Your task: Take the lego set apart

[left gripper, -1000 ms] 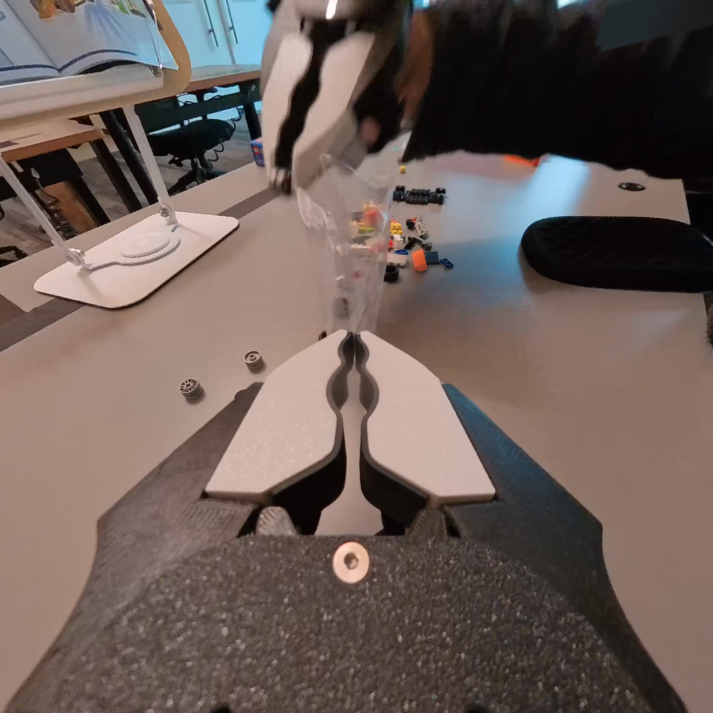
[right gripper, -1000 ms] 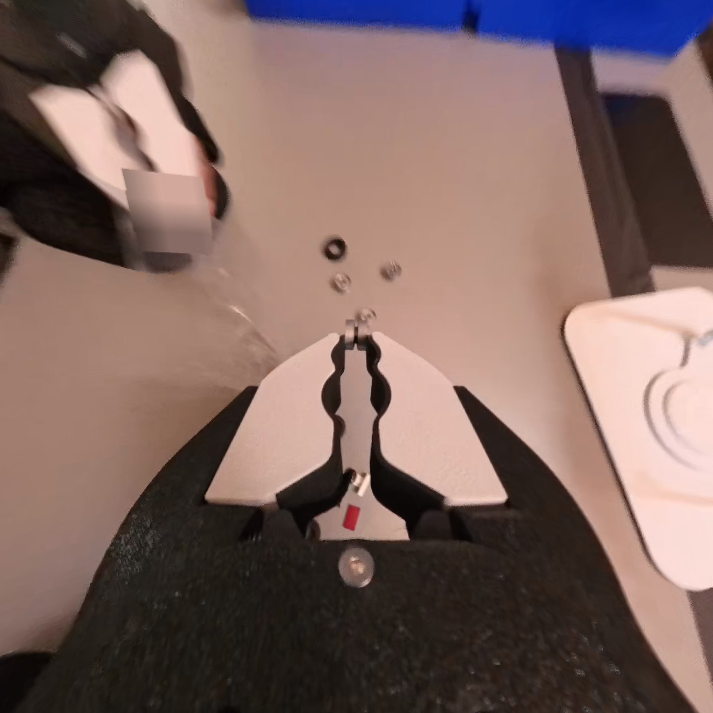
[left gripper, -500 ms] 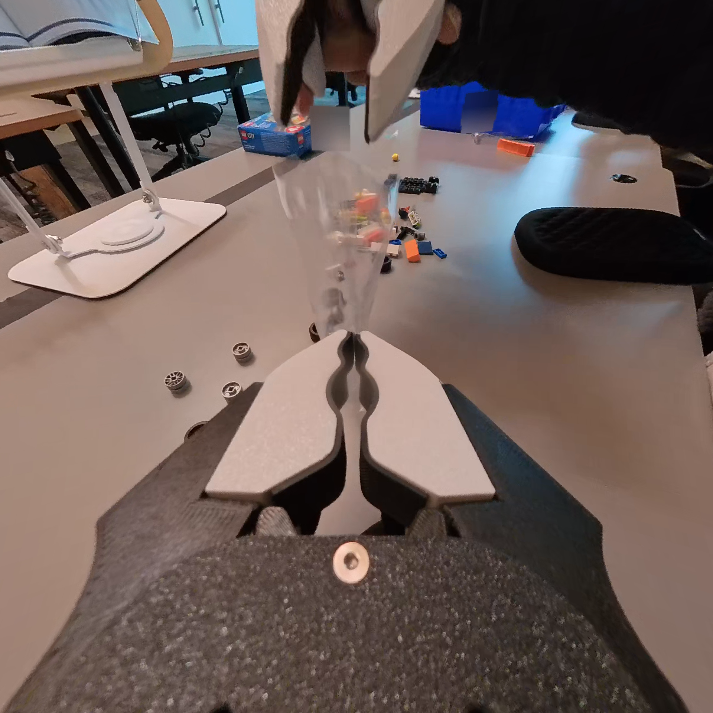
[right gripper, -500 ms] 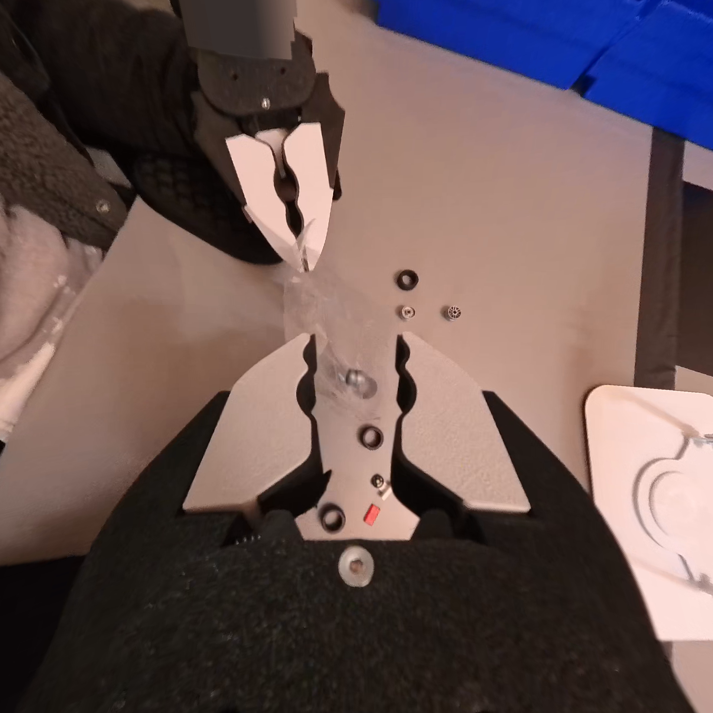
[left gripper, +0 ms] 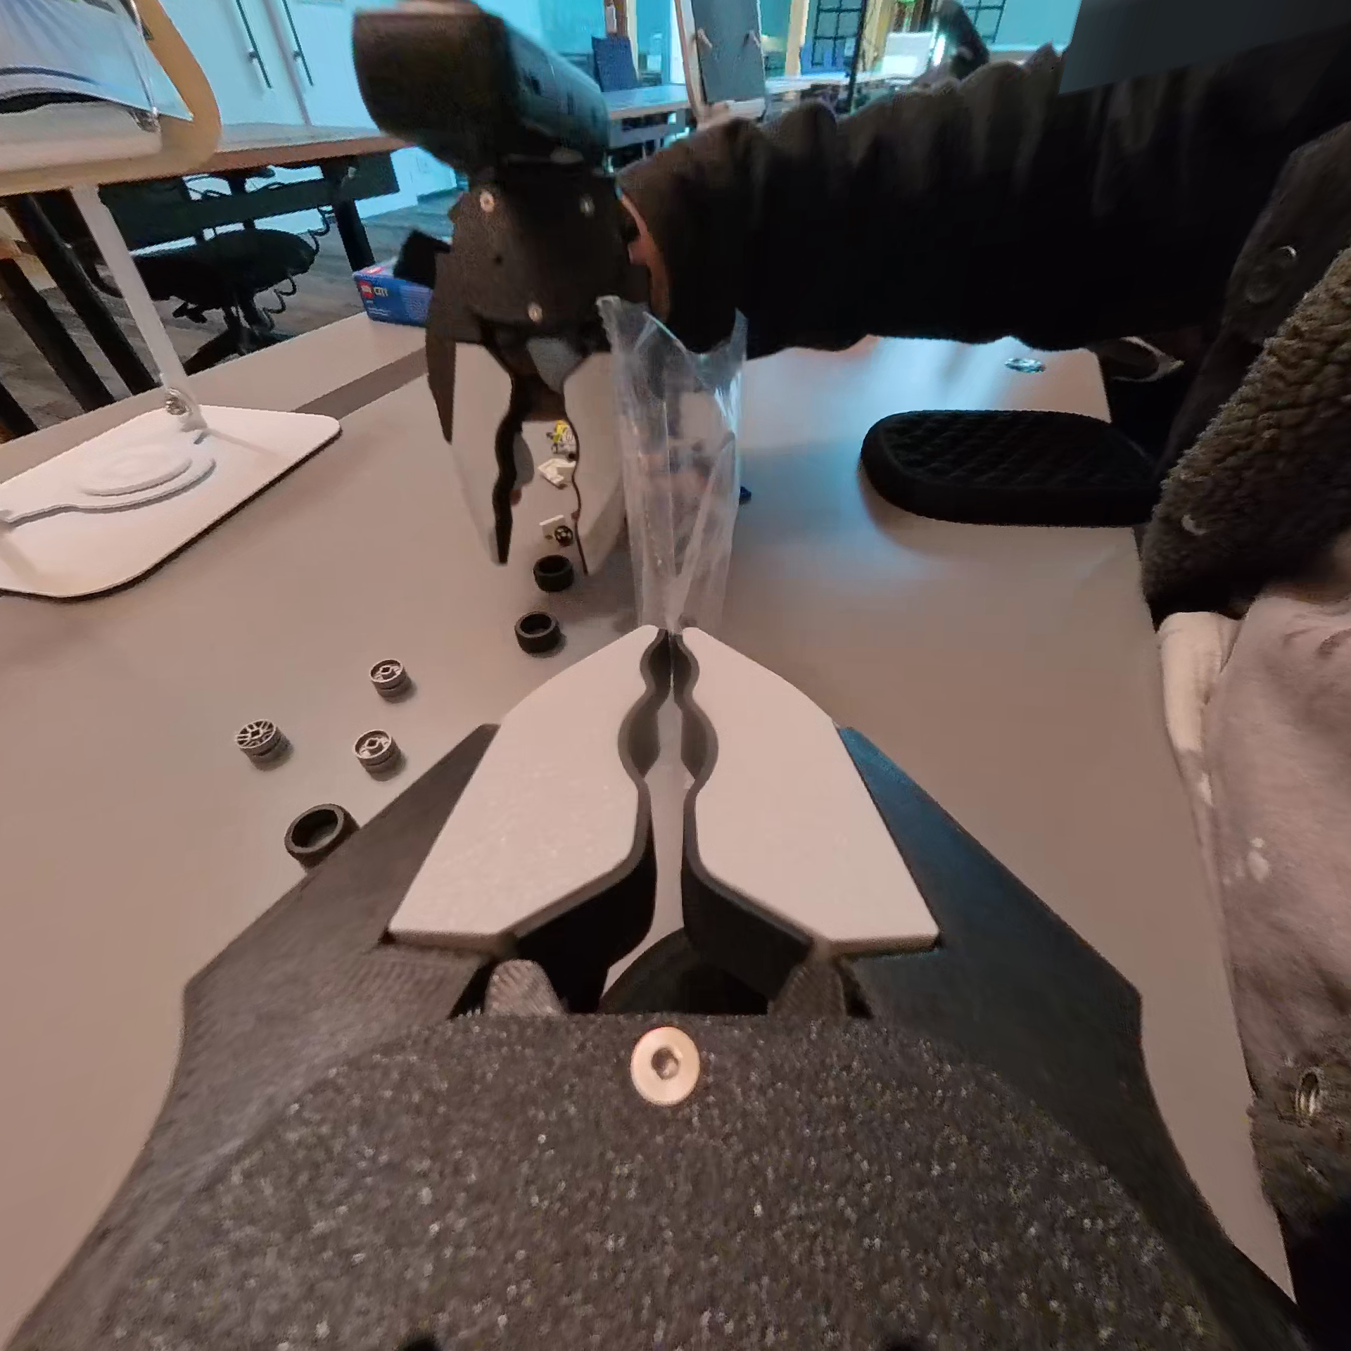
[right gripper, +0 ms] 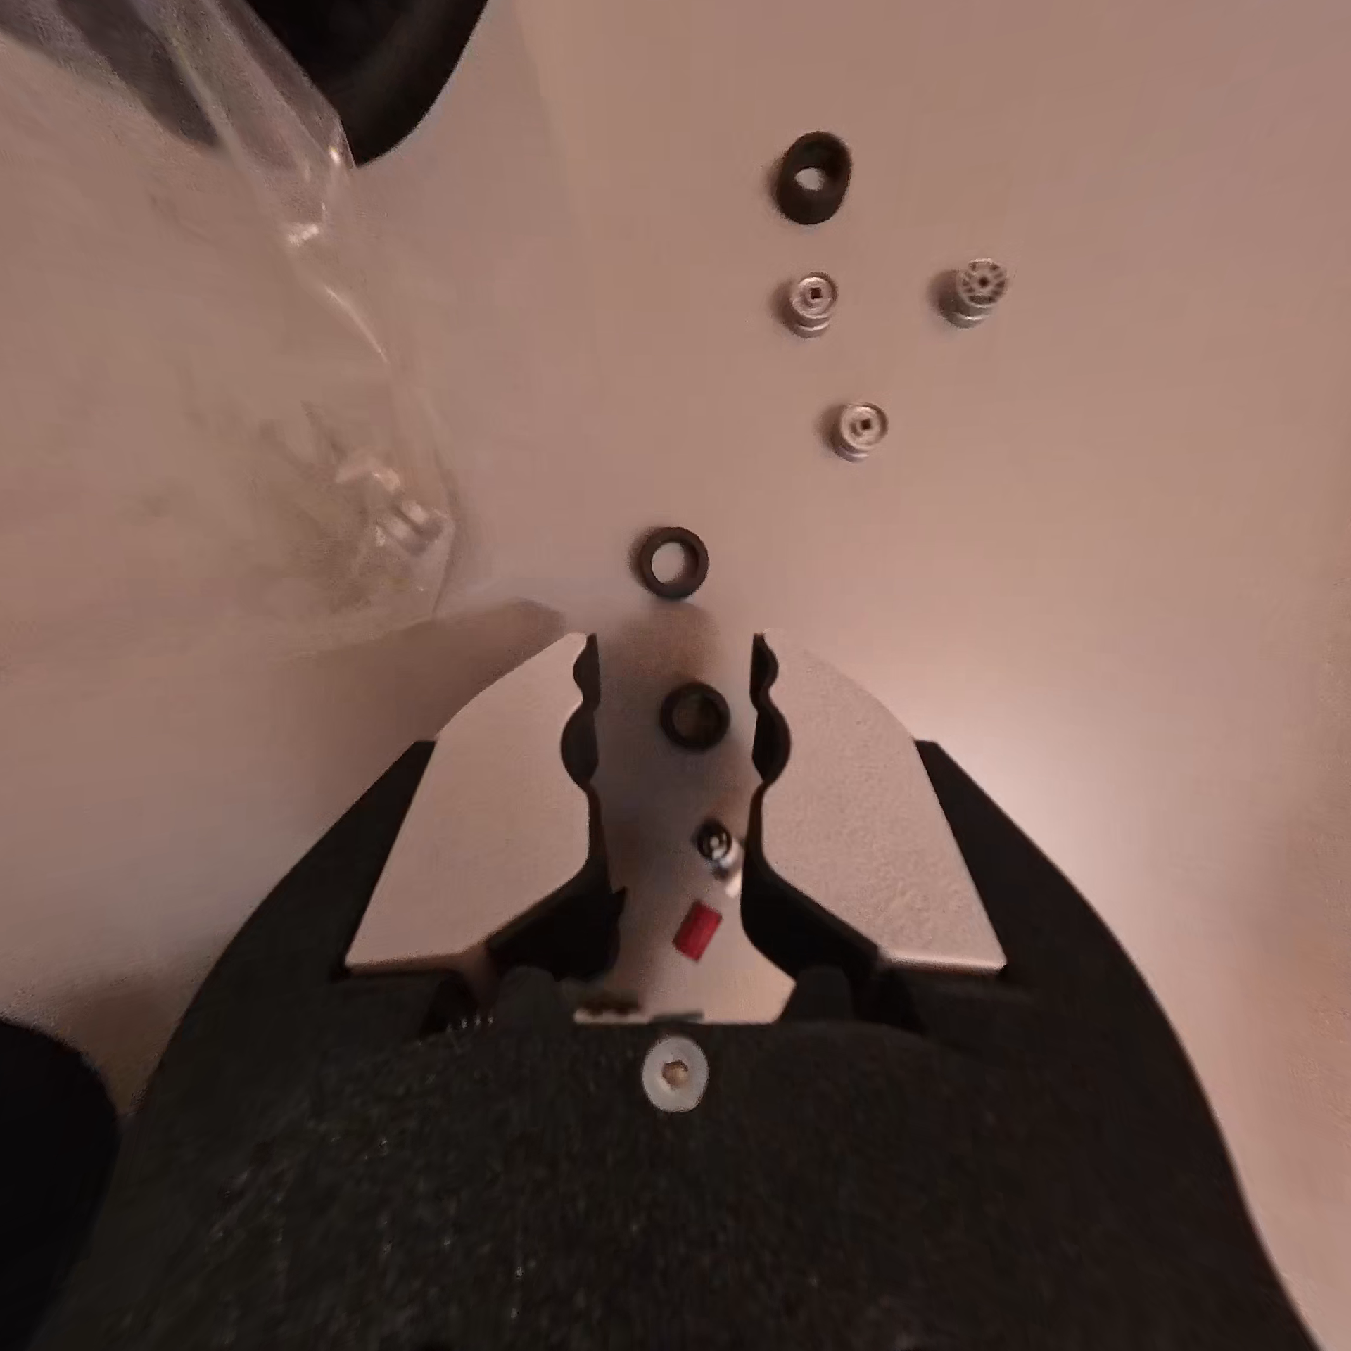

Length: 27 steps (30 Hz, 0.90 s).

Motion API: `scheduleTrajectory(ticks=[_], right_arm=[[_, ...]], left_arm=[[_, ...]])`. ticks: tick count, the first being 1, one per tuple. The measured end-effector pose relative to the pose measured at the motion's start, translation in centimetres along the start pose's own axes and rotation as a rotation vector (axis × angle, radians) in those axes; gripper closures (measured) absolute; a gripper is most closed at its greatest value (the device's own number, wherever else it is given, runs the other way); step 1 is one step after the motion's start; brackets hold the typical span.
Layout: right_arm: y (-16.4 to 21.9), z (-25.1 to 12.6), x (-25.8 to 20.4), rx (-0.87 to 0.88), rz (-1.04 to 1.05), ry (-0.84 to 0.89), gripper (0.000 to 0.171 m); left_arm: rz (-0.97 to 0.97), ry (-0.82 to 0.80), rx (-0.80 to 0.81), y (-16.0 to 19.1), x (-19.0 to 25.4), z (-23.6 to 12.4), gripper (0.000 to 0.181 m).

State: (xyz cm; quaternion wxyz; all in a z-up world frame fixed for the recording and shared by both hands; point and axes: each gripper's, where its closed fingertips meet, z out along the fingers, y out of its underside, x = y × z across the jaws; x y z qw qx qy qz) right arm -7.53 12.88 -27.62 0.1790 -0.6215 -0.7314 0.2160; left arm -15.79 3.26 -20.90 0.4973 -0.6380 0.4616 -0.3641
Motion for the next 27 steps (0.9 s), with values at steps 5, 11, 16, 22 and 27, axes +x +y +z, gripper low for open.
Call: scheduleTrajectory(ticks=[5,11,16,22,27], right_arm=[[-0.5,3.0,-0.1,-0.066,-0.075,0.039,0.134],[-1.7,0.0,1.0,0.026,-0.03,0.094,0.151],[-6.9,-7.9,-0.9,0.271,-0.051,0.088,0.151],[-9.7,-8.7,-5.0,0.265,-0.153,0.039,0.142],[-8.9,-8.7,-5.3,0.329,-0.093,0.038,0.127]], left_arm=[[0.001,0.005,-0.013,0.2,0.1,0.2,0.181],[-0.02,-0.011,-0.019,0.4,-0.3,0.2,0.181],[-0.045,-0.021,-0.028,0.6,-0.6,0.3,0.181],[-0.042,-0.028,-0.044,0.9,-0.6,0.5,0.181],[-0.045,-0.028,-0.042,0.9,-0.7,0.4,0.181]])
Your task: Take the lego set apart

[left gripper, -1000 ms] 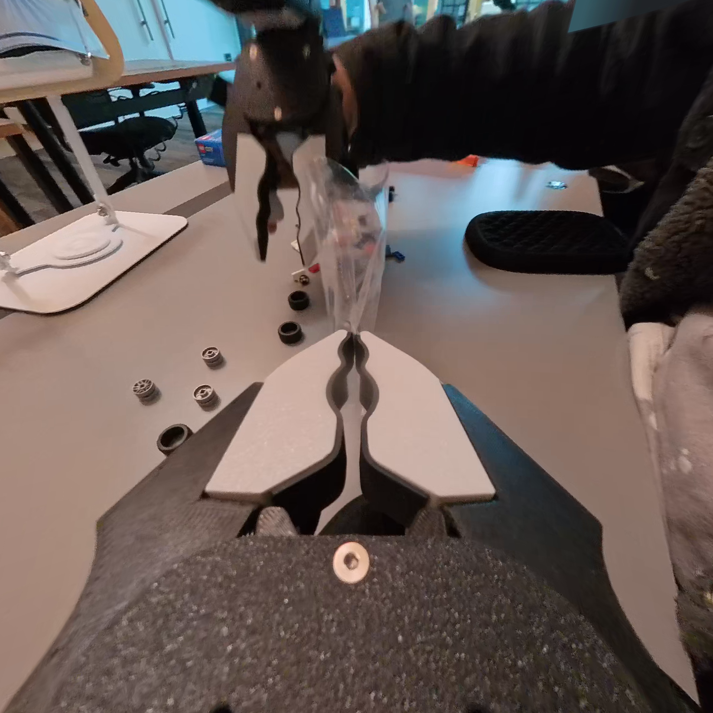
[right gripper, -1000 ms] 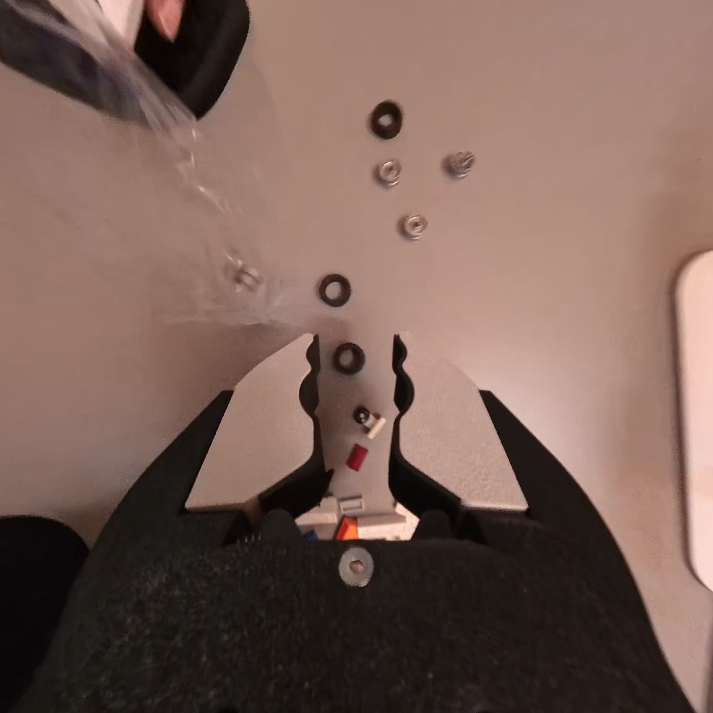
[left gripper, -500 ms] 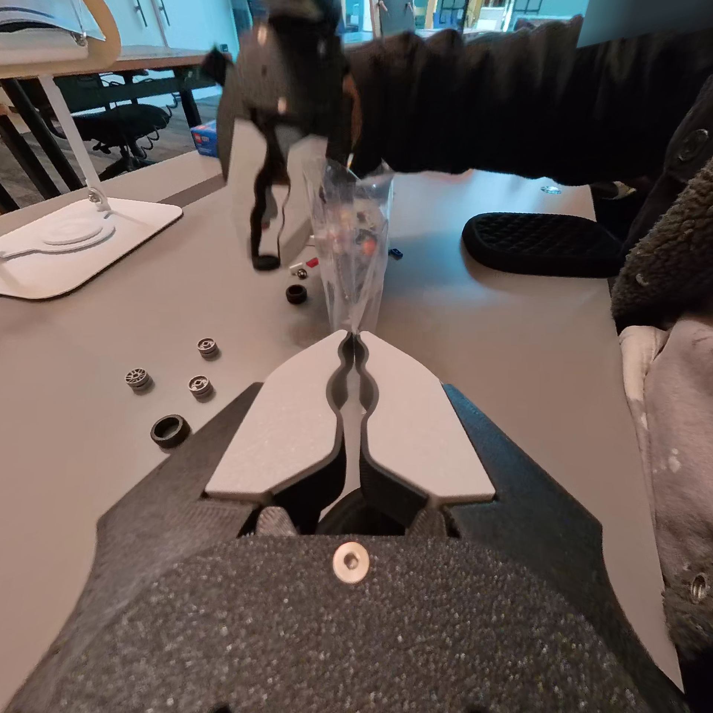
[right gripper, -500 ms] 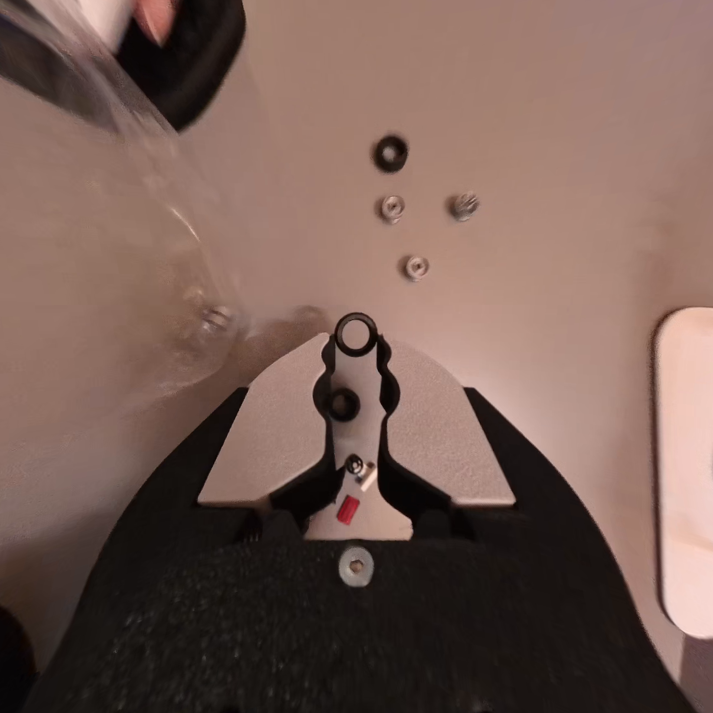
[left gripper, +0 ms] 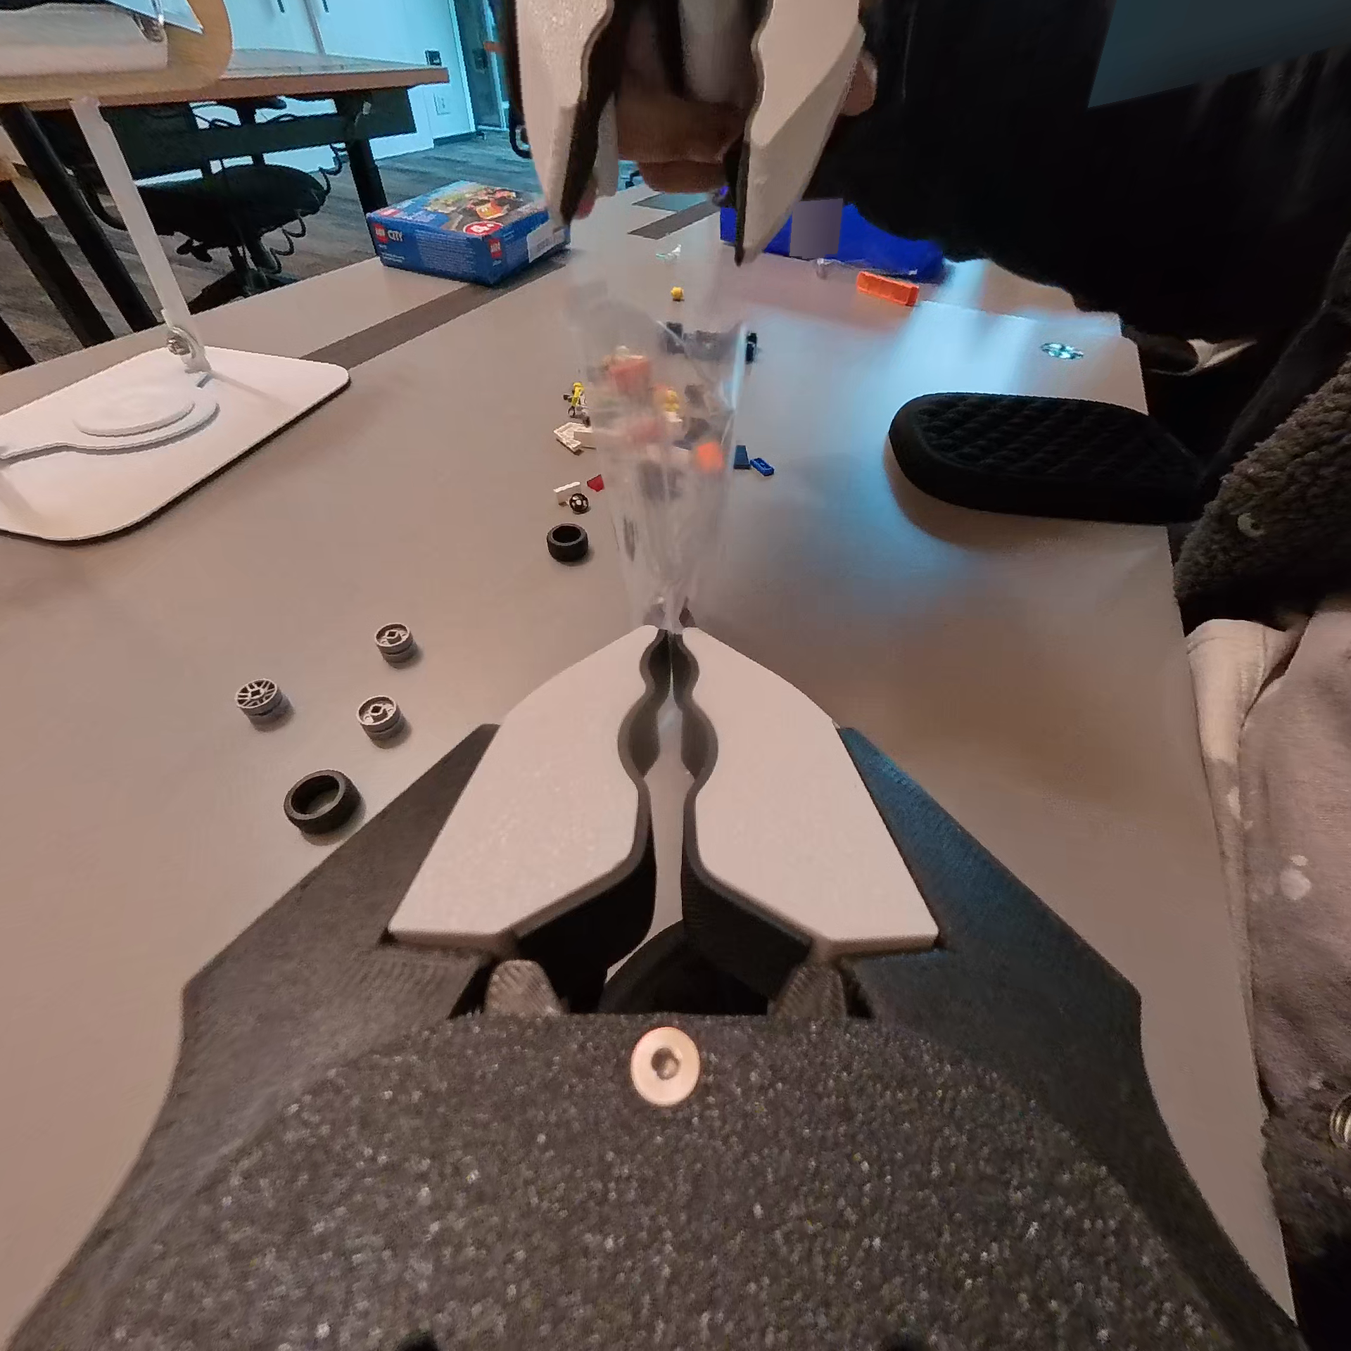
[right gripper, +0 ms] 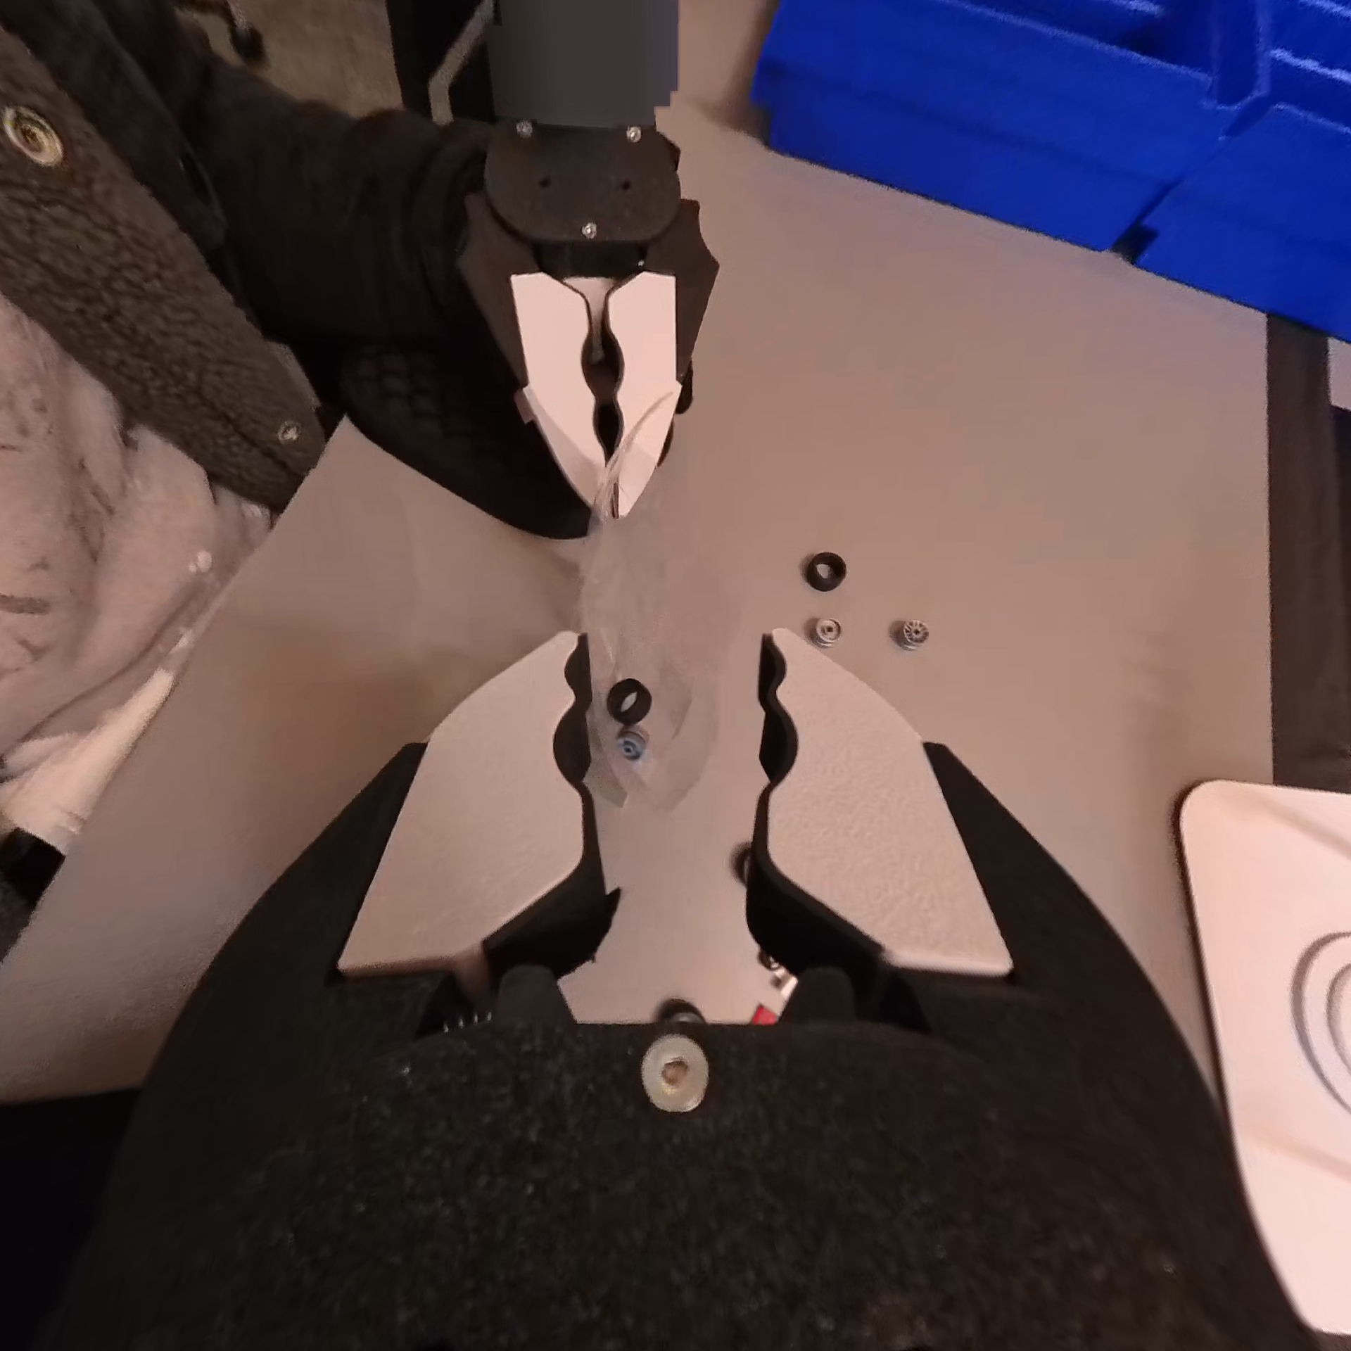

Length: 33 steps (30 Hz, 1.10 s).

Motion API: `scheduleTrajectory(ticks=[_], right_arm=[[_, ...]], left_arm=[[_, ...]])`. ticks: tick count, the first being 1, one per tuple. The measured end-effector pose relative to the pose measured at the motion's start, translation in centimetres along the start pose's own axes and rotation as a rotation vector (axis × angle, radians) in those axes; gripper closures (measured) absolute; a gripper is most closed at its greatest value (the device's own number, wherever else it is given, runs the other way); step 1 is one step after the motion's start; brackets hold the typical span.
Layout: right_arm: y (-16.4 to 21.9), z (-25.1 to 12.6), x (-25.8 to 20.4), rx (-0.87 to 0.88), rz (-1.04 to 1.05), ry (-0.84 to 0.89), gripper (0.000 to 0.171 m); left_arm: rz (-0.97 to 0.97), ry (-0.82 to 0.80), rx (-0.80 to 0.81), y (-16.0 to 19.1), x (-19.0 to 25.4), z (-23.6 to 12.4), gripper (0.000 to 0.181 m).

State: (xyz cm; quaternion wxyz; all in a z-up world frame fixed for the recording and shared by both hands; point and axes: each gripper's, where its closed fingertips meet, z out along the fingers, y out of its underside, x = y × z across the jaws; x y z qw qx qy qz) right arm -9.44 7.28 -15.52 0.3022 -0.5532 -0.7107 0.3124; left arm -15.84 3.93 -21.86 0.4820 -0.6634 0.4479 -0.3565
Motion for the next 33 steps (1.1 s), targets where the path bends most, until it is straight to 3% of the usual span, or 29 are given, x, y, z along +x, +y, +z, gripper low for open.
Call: scheduleTrajectory(ticks=[4,10,22,27,29,33], right_arm=[[3.3,-1.4,-0.1,-0.019,0.043,0.036,0.125],[8.5,1.0,-1.1,-0.057,0.123,-0.015,0.129],[8.3,1.9,-1.2,0.053,0.092,-0.003,0.17],[8.4,1.5,-1.7,0.077,0.123,-0.015,0.171],[8.5,1.4,-1.9,0.075,0.14,-0.018,0.171],[9.0,1.0,-2.1,0.069,0.161,-0.011,0.171]], left_arm=[[-0.005,0.008,0.0,0.0,0.0,0.0,0.181],[-0.003,0.021,-0.011,0.2,0.2,0.1,0.181],[-0.013,0.019,-0.025,0.5,0.0,0.2,0.181],[-0.029,0.006,-0.011,0.2,-0.3,0.0,0.178],[-0.044,0.014,-0.015,0.1,-0.3,0.0,0.163],[-0.023,-0.02,-0.077,0.5,-1.5,-0.9,0.154]])
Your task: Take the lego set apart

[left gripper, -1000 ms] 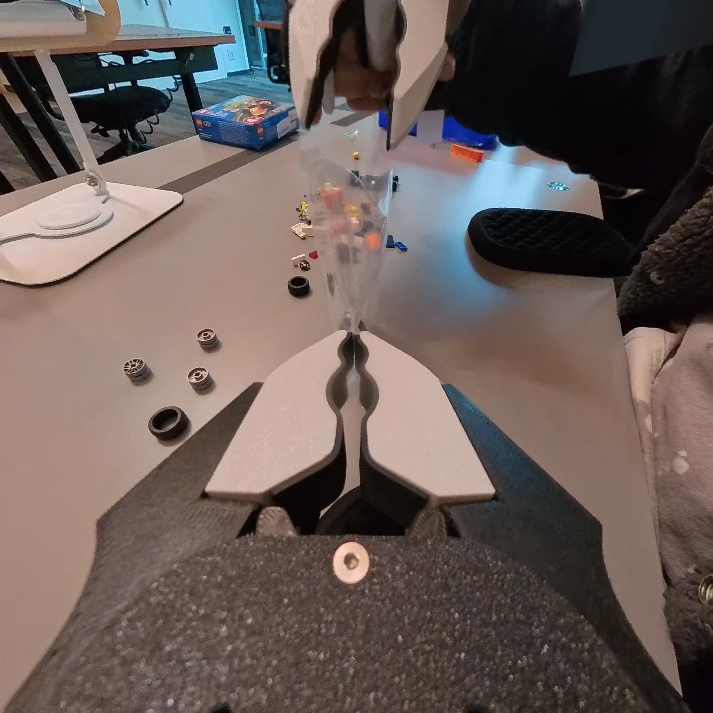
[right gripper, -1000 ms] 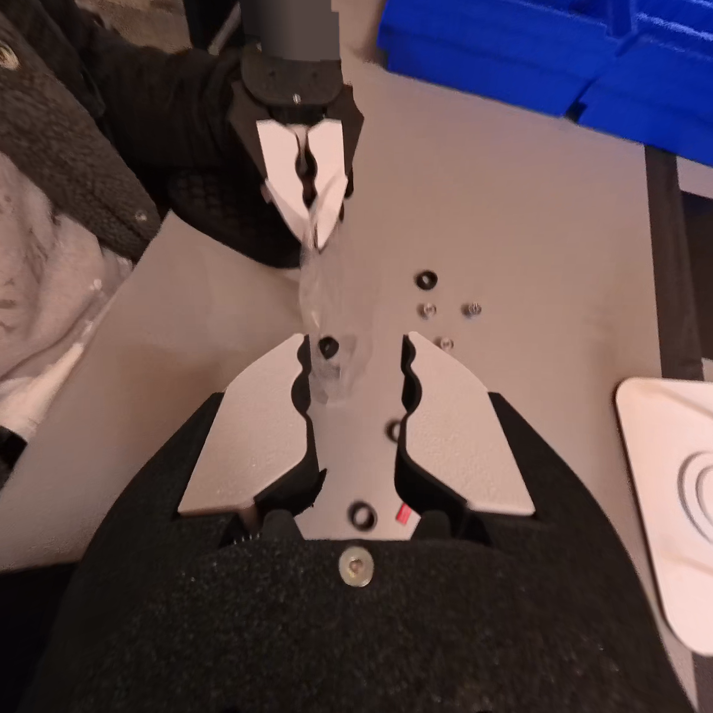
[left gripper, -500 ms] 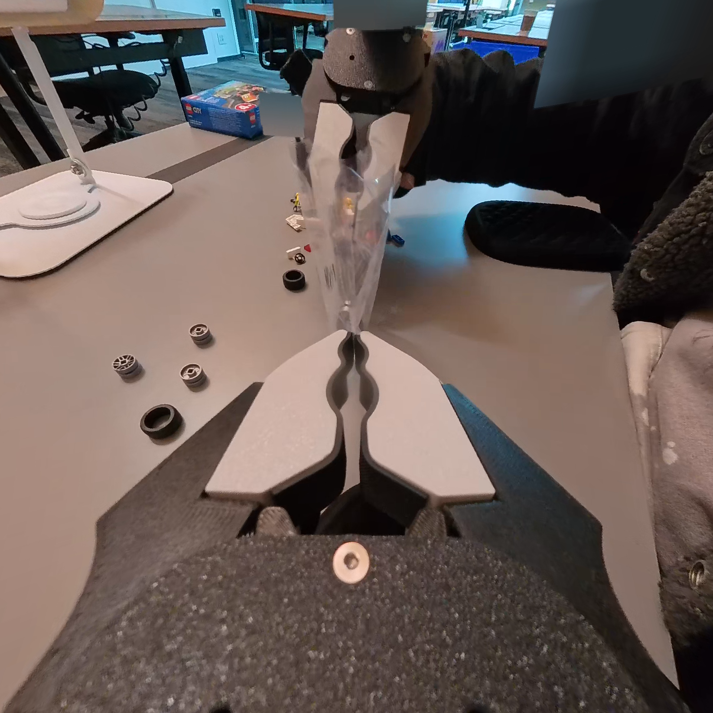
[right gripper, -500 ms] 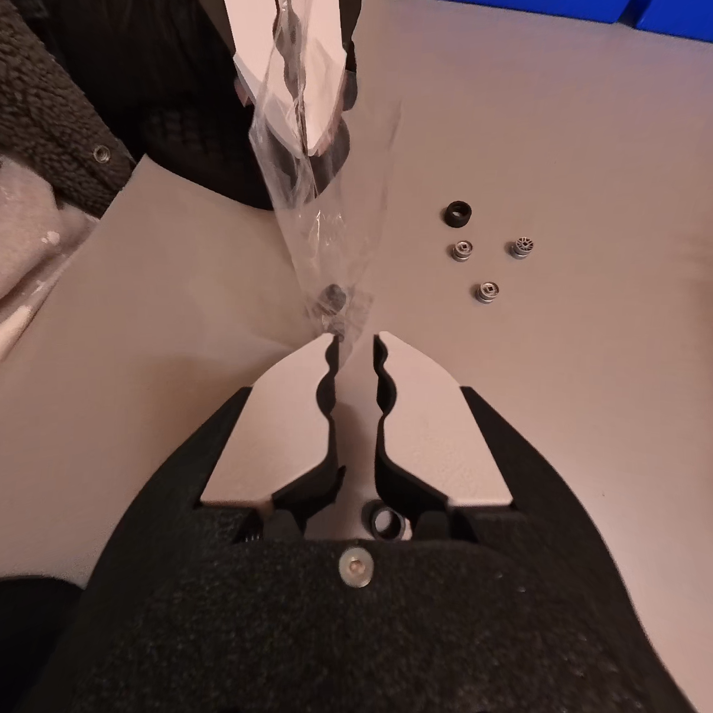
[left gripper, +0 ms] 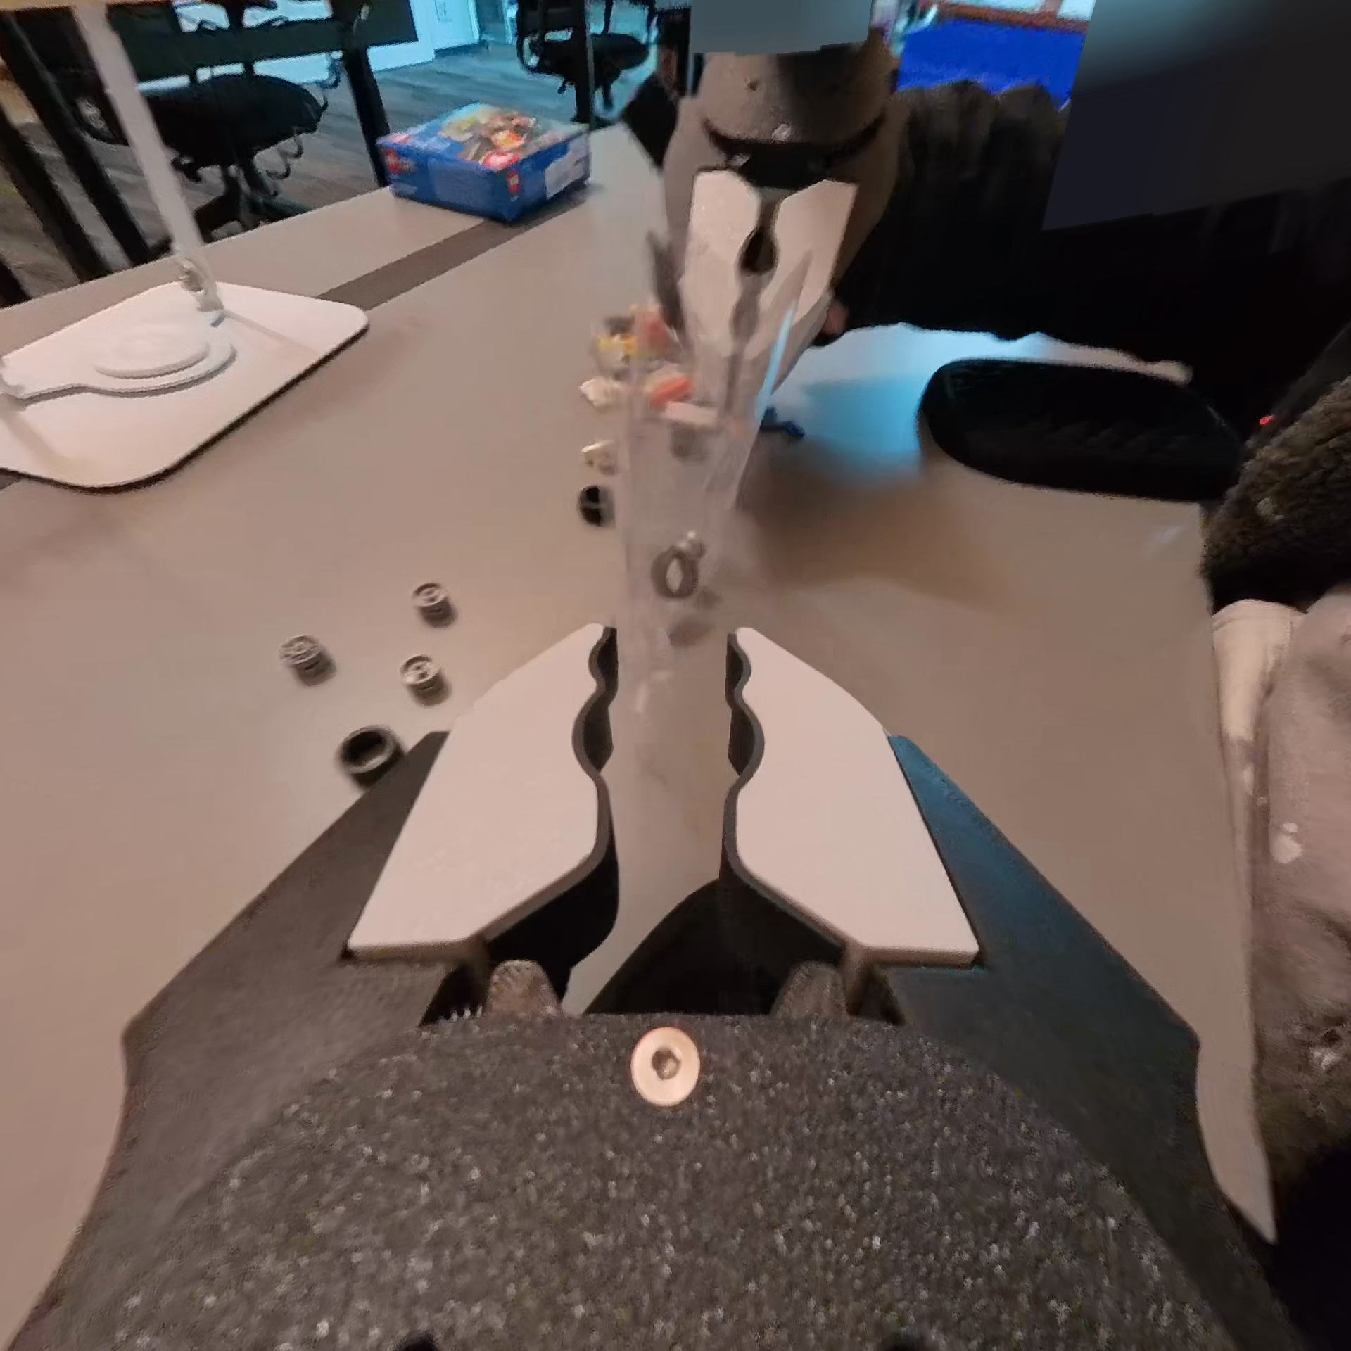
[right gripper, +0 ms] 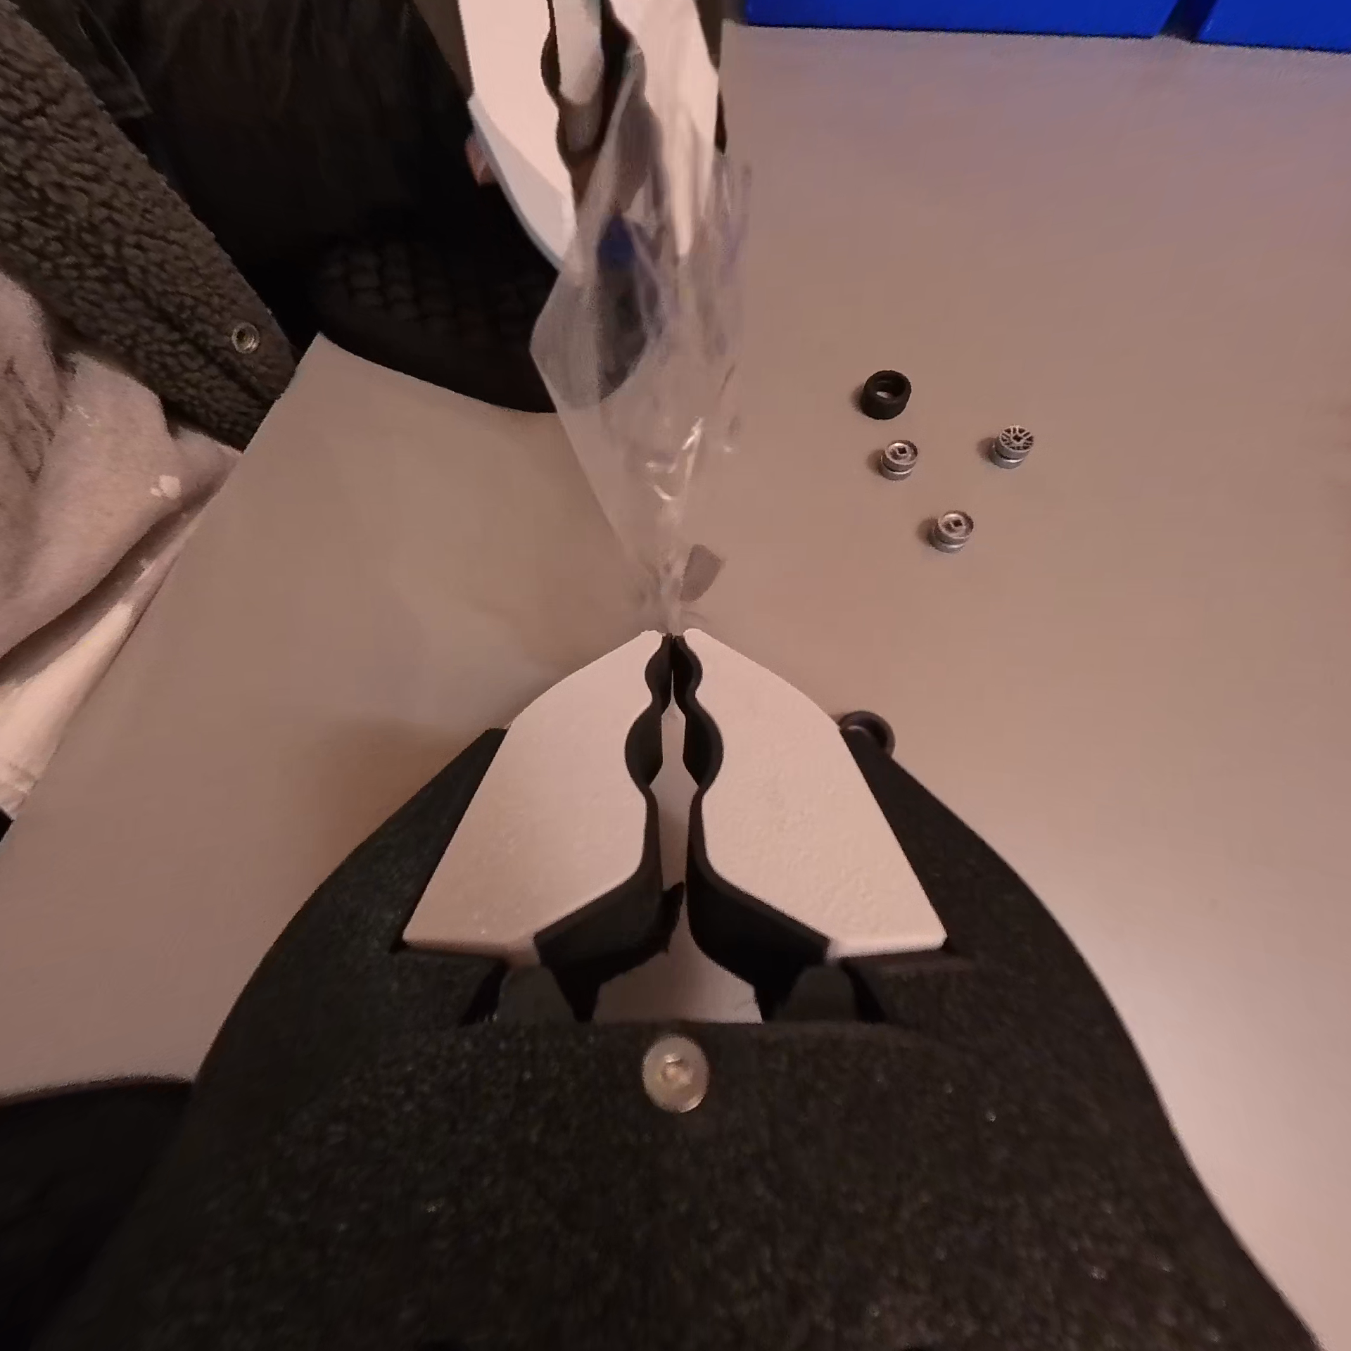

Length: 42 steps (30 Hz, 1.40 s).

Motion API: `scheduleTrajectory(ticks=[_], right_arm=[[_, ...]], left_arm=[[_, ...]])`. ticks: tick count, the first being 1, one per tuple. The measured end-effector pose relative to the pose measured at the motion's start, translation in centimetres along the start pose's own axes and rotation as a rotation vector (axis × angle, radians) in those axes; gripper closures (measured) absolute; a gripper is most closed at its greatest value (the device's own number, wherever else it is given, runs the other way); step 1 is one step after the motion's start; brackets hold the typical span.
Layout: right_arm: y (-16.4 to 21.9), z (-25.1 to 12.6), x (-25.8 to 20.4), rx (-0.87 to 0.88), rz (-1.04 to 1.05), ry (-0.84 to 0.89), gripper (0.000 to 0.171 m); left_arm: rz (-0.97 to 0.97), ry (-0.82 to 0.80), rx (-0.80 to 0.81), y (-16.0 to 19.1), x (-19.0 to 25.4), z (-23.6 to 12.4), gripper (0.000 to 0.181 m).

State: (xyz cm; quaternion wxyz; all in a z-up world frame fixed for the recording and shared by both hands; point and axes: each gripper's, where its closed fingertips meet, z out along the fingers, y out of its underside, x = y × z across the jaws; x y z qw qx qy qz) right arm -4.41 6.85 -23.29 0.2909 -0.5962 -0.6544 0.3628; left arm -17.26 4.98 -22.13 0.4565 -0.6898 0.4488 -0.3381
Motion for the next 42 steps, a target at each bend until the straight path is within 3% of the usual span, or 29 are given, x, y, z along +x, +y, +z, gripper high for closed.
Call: scheduleTrajectory(ticks=[6,13,14,18,31,34,35,37,40,42], right_arm=[[0.6,-0.8,-0.2,0.005,0.012,0.025,0.171],[0.6,-1.0,-0.8,-0.021,-0.03,0.035,0.171],[0.5,-1.0,-1.0,-0.022,-0.035,0.032,0.171],[0.3,-1.1,-1.5,-0.03,-0.056,0.025,0.171],[0.0,-0.7,-1.7,-0.019,-0.071,0.039,0.171],[0.1,-0.5,-1.8,-0.02,-0.069,0.038,0.171],[0.2,-0.5,-1.7,-0.021,-0.068,0.038,0.171],[0.1,-0.4,-1.7,-0.017,-0.066,0.038,0.171],[0.1,-0.4,-1.7,-0.019,-0.067,0.04,0.171],[0.1,-0.3,-1.7,-0.02,-0.069,0.039,0.171]], left_arm=[[0.007,-0.082,-0.178,0.8,-5.9,-0.9,0.155],[0.055,-0.053,-0.54,6.4,-10.0,2.5,0.147],[0.085,-0.087,-0.545,6.4,-10.7,2.8,0.146],[0.145,-0.1,-0.586,6.6,-11.0,3.2,0.181],[0.219,-0.165,-0.571,3.8,-11.3,2.6,0.181],[0.141,-0.152,-0.584,4.8,-11.9,3.9,0.121],[0.114,-0.131,-0.581,5.2,-11.8,4.5,0.113],[0.113,-0.119,-0.598,5.9,-11.9,5.2,0.119],[0.136,-0.11,-0.597,5.7,-12.0,5.7,0.153],[0.138,-0.121,-0.63,5.8,-12.2,5.5,0.16]])
